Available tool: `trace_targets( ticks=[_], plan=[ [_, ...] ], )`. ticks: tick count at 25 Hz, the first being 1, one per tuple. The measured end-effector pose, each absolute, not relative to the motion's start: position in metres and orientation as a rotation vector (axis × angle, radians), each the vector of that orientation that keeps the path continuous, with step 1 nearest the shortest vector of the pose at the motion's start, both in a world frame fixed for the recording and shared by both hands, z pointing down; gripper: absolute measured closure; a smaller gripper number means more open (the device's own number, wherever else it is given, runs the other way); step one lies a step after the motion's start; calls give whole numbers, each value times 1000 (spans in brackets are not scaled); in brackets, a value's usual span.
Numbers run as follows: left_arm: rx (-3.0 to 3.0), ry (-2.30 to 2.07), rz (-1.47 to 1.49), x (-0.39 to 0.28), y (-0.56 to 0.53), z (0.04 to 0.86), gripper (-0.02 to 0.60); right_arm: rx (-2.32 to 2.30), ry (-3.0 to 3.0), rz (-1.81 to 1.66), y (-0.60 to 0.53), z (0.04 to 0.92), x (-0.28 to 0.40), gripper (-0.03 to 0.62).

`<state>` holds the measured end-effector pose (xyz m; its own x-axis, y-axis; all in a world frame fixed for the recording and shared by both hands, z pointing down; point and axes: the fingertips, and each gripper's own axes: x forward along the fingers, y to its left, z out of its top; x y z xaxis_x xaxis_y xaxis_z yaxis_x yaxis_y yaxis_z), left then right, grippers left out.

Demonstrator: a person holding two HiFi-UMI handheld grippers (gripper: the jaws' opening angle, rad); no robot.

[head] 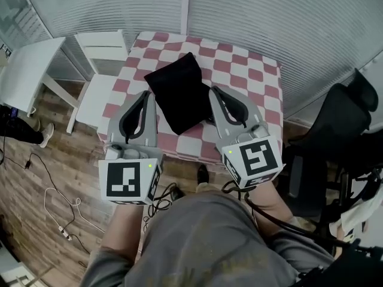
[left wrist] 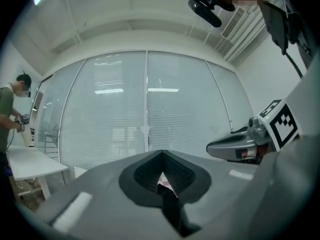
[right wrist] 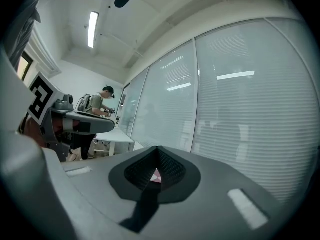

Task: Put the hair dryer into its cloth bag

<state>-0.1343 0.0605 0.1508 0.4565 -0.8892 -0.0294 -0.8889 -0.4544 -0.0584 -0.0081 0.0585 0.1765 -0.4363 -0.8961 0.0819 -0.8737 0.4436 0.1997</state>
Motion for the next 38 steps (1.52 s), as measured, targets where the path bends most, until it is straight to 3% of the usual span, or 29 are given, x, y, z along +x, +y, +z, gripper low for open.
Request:
trace_targets(
  ticks=[38],
  plan=[
    [-2697, 1545, -117, -108, 53, 179, 581, 1605, -2502, -107, 55, 195, 9, 568]
  ],
)
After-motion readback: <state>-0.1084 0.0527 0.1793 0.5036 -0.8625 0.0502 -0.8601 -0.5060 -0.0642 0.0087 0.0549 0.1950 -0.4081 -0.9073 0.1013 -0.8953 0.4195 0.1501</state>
